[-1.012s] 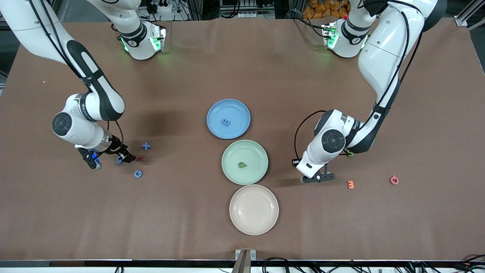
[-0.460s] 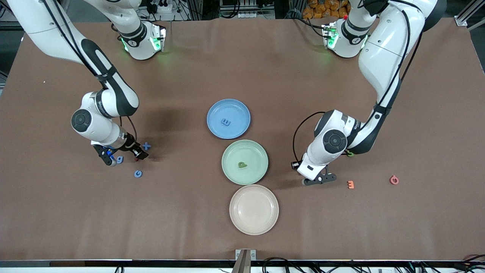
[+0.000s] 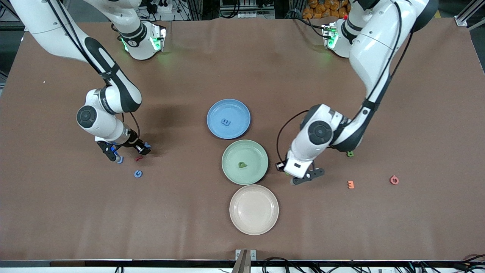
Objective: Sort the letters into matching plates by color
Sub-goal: 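Place the u on the green plate while the right gripper lifts the plus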
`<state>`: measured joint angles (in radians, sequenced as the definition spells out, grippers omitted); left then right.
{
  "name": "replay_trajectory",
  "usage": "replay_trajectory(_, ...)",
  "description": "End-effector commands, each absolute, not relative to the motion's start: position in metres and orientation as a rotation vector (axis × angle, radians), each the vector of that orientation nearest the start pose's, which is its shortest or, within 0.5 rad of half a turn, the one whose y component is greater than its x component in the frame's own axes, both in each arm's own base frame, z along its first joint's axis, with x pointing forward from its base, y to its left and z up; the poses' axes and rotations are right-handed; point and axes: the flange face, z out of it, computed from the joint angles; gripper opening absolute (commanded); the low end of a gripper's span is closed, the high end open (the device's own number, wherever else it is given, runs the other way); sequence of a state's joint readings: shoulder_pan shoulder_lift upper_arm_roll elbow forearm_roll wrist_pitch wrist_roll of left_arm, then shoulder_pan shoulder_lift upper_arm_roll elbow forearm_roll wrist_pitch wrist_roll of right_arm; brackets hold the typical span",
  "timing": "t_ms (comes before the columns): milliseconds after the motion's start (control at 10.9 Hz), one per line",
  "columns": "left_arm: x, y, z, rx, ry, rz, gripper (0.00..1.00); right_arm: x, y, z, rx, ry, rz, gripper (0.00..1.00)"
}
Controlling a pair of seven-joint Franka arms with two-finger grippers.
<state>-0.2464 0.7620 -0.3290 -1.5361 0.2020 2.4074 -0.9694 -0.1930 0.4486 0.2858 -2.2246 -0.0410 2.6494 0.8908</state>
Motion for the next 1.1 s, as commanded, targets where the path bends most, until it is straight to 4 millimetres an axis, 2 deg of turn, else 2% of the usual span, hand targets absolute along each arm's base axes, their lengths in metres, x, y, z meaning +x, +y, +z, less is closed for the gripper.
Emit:
replay_trajectory(0, 0.611, -0.413, 0.257, -3.297, -0.785, -0.173, 0.00, 0.535, 0.058, 0.186, -2.833, 1.158, 0.056, 0.34)
replay_trajectory(92, 0.604, -0.426, 0.255, -3.313, -0.800, -0.191, 0.00, 0.535, 0.059, 0.185, -2.834, 1.154, 0.055, 0.23)
replay_trajectory(184, 0.594, -0.439, 0.249, -3.321, -0.768, -0.181, 0.00, 0.535, 0.059, 0.185, -2.839, 1.143, 0.046, 0.18)
replay_trajectory(276, 0.586, -0.450, 0.248, -3.327, -0.737, -0.177, 0.00, 0.536, 0.060, 0.183, -2.848, 1.128, 0.037, 0.18)
replay_trajectory(460, 0.579, -0.459, 0.248, -3.330, -0.735, -0.173, 0.00, 0.536, 0.061, 0.180, -2.850, 1.116, 0.027, 0.18)
replay_trajectory(552, 0.574, -0.465, 0.247, -3.332, -0.708, -0.175, 0.07, 0.537, 0.060, 0.181, -2.850, 1.116, 0.025, 0.10)
replay_trajectory(644, 0.576, -0.462, 0.246, -3.328, -0.691, -0.184, 0.78, 0.538, 0.060, 0.184, -2.849, 1.118, 0.020, 0.00)
replay_trajectory(736, 0.570, -0.467, 0.243, -3.315, -0.597, -0.235, 1.00, 0.539, 0.062, 0.188, -2.850, 1.114, 0.016, 0.00)
replay_trajectory(828, 0.569, -0.464, 0.241, -3.291, -0.541, -0.267, 1.00, 0.542, 0.071, 0.193, -2.846, 1.097, 0.008, 0.00)
replay_trajectory(1012, 0.570, -0.438, 0.221, -3.174, -0.437, -0.153, 1.00, 0.554, 0.089, 0.209, -2.832, 1.095, 0.012, 0.00)
